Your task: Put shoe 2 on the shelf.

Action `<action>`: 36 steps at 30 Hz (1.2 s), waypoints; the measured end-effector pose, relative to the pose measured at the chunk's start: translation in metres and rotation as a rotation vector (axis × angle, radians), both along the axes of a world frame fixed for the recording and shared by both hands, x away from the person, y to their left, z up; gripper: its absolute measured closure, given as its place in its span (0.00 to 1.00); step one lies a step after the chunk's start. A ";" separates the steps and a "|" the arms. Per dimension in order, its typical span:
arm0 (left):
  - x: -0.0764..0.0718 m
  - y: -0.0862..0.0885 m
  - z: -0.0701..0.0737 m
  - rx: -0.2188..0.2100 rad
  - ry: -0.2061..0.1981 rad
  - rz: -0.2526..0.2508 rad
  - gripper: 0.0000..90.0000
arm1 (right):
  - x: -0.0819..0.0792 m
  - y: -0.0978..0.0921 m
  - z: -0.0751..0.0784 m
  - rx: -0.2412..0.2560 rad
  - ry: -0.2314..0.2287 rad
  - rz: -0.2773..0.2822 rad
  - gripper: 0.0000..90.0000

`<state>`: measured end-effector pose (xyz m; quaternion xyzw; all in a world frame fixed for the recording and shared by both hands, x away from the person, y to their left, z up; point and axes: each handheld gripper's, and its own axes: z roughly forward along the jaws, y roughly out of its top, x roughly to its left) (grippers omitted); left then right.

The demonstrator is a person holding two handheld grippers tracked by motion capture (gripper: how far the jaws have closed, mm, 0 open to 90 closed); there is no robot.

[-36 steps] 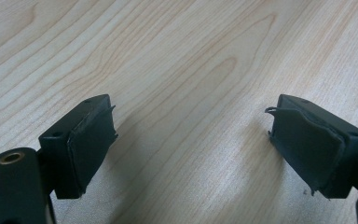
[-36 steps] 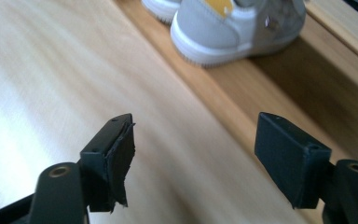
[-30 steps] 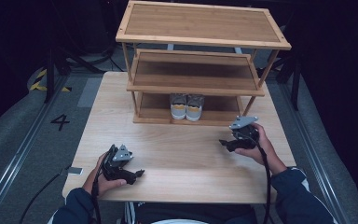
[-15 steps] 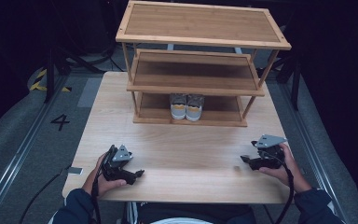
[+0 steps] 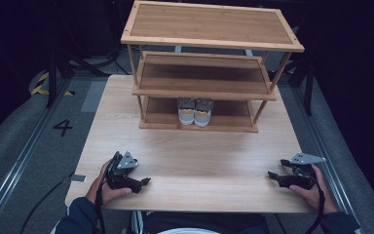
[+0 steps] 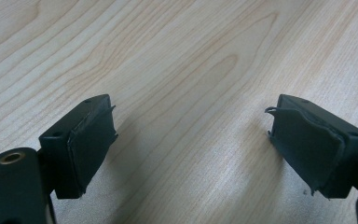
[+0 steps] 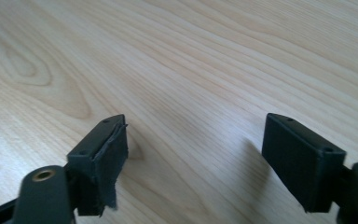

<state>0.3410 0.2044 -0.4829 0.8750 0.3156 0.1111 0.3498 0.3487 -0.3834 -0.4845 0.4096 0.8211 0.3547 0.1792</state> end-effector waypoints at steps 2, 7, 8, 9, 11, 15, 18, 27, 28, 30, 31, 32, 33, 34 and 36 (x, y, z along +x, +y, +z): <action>0.000 0.000 0.000 0.000 0.000 -0.001 0.15 | 0.000 -0.006 -0.003 0.026 -0.011 -0.031 0.24; 0.000 0.000 0.000 0.001 0.000 -0.001 0.15 | 0.001 -0.006 -0.003 0.021 -0.010 -0.058 0.22; 0.000 0.000 0.000 0.001 0.000 -0.001 0.15 | 0.001 -0.006 -0.003 0.021 -0.010 -0.060 0.22; 0.000 0.000 0.000 0.001 -0.001 -0.001 0.15 | 0.001 -0.006 -0.003 0.021 -0.010 -0.060 0.22; 0.000 0.000 0.000 0.001 0.000 0.000 0.15 | 0.001 -0.006 -0.003 0.021 -0.009 -0.060 0.22; 0.000 0.000 0.000 0.001 -0.001 0.000 0.15 | 0.001 -0.006 -0.003 0.021 -0.010 -0.063 0.22; 0.000 0.001 0.000 0.004 -0.002 0.000 0.15 | 0.001 -0.005 -0.003 0.021 -0.009 -0.064 0.21; 0.000 0.002 0.000 0.001 -0.001 -0.001 0.15 | 0.003 -0.004 -0.003 0.017 -0.006 -0.068 0.18; 0.000 0.002 0.000 0.001 -0.002 -0.002 0.15 | 0.004 -0.004 -0.003 0.015 -0.004 -0.075 0.18; 0.000 0.002 0.000 -0.003 -0.001 -0.003 0.15 | 0.004 -0.004 -0.003 0.016 -0.005 -0.078 0.17; 0.000 0.002 0.000 -0.001 0.001 -0.005 0.15 | 0.004 -0.004 -0.003 0.016 -0.004 -0.080 0.17; 0.000 0.002 0.000 -0.001 0.000 -0.005 0.15 | 0.005 -0.004 -0.003 0.015 -0.004 -0.082 0.17; 0.000 0.002 0.000 -0.001 0.001 -0.004 0.15 | 0.005 -0.004 -0.003 0.015 -0.004 -0.083 0.17; 0.000 0.002 0.000 -0.004 0.003 -0.005 0.15 | 0.005 -0.004 -0.003 0.015 -0.004 -0.083 0.17; 0.000 0.002 0.000 -0.002 0.002 -0.005 0.15 | 0.005 -0.004 -0.003 0.015 -0.004 -0.083 0.17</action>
